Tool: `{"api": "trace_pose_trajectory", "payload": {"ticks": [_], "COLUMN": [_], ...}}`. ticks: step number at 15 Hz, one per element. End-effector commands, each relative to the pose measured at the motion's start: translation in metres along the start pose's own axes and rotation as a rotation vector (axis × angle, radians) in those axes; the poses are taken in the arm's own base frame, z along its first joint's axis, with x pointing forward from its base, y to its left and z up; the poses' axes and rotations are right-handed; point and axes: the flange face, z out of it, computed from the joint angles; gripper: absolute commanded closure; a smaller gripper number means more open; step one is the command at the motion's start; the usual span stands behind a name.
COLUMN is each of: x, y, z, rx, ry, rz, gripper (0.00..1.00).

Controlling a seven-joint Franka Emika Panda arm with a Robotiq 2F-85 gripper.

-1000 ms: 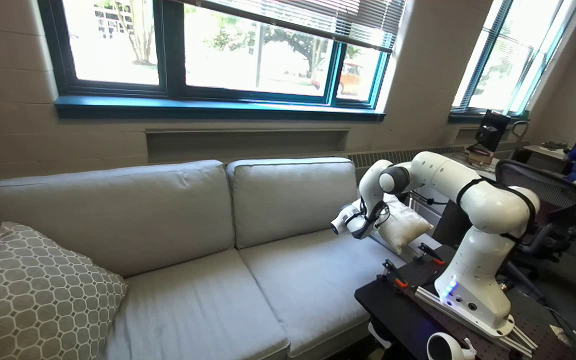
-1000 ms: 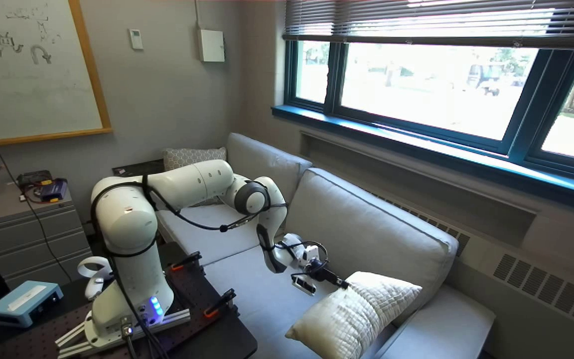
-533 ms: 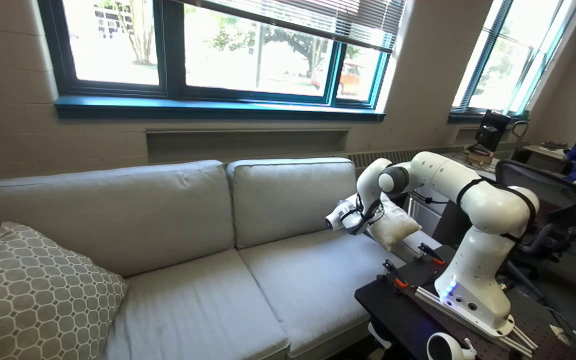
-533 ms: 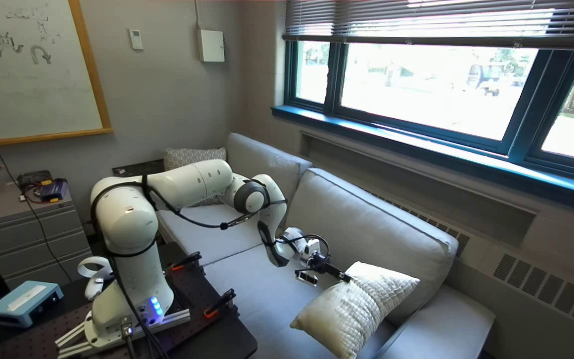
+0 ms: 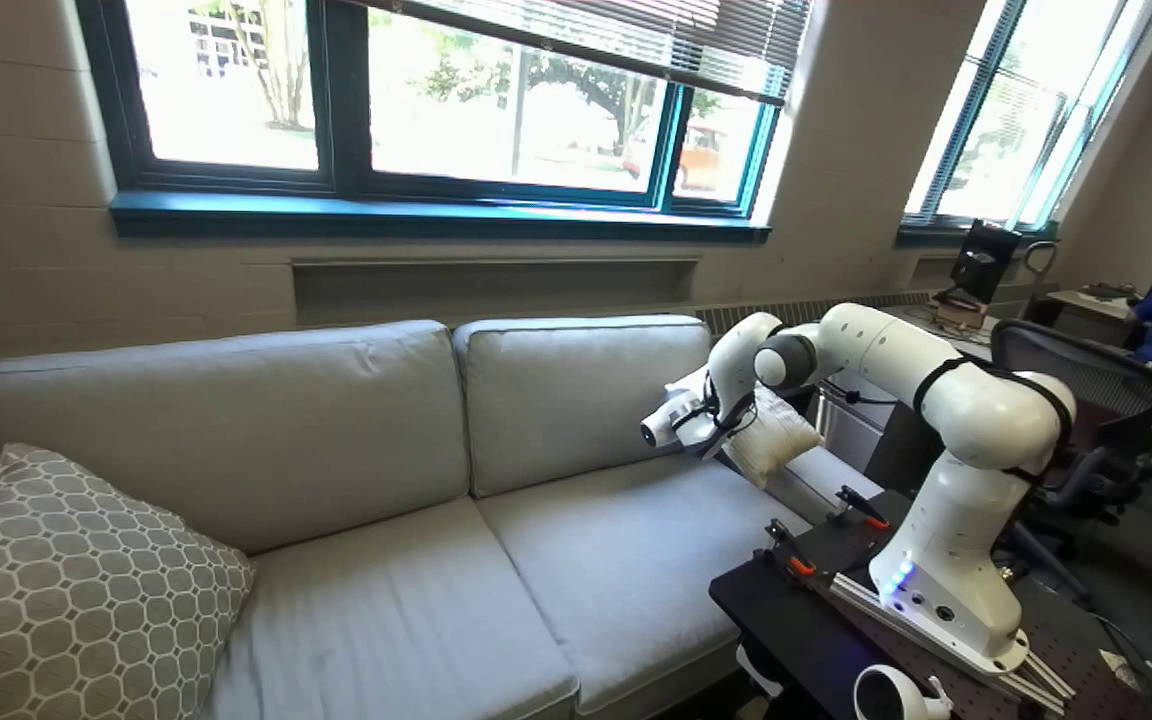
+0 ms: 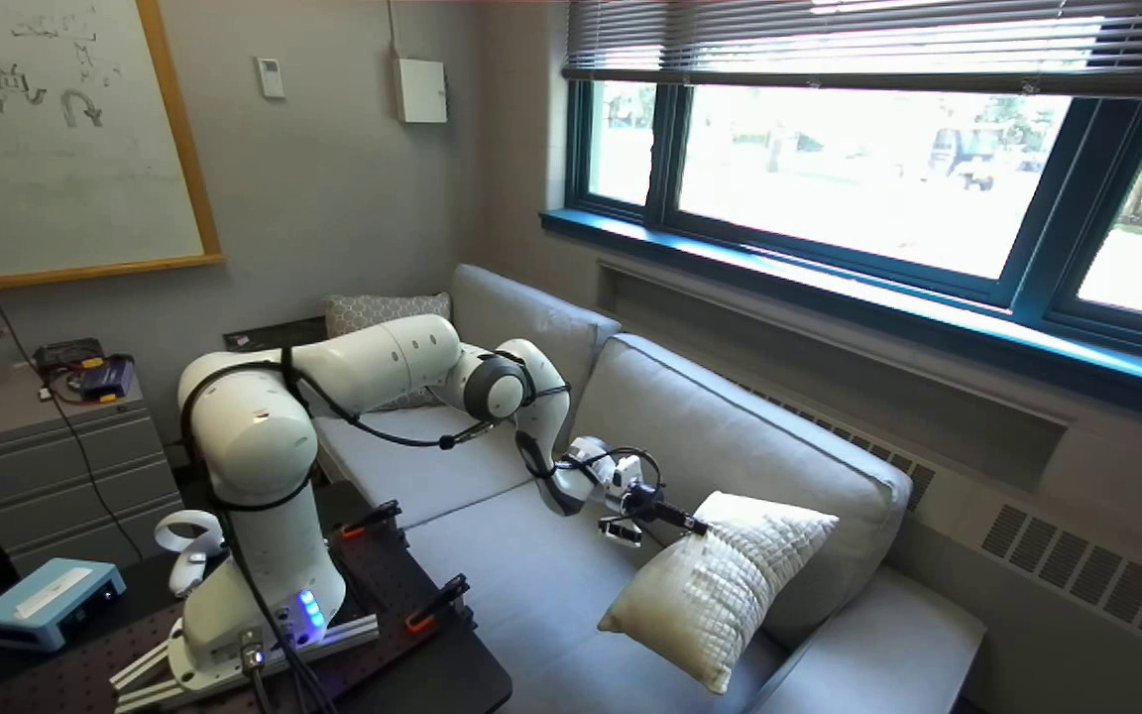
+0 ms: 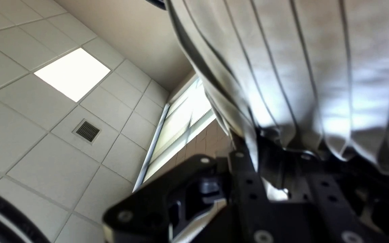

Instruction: Move the small pillow to the right side of the sofa

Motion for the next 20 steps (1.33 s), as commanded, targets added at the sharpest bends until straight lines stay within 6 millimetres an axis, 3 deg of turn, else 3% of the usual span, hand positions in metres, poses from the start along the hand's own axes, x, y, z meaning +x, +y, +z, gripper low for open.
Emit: {"api": "trace_pose_trajectory", "payload": {"ticks": [1,12,13,15,20], "x": [0.004,-0.028,-0.030,-0.032,-0.035], "y": [0.003,0.000,0.000,0.001,0.002], "z": [0.007,0.013,0.013,0.016,0.029], "rx": [-0.018,0.027,0.025,0.027,0.011], "ry": [0.086,0.064,0.064,0.070,0.052], "rz": [-0.040,-0.140,-0.144,-0.161,-0.179], "gripper": [0.94,0.92,0.66,0.60,0.23]}}
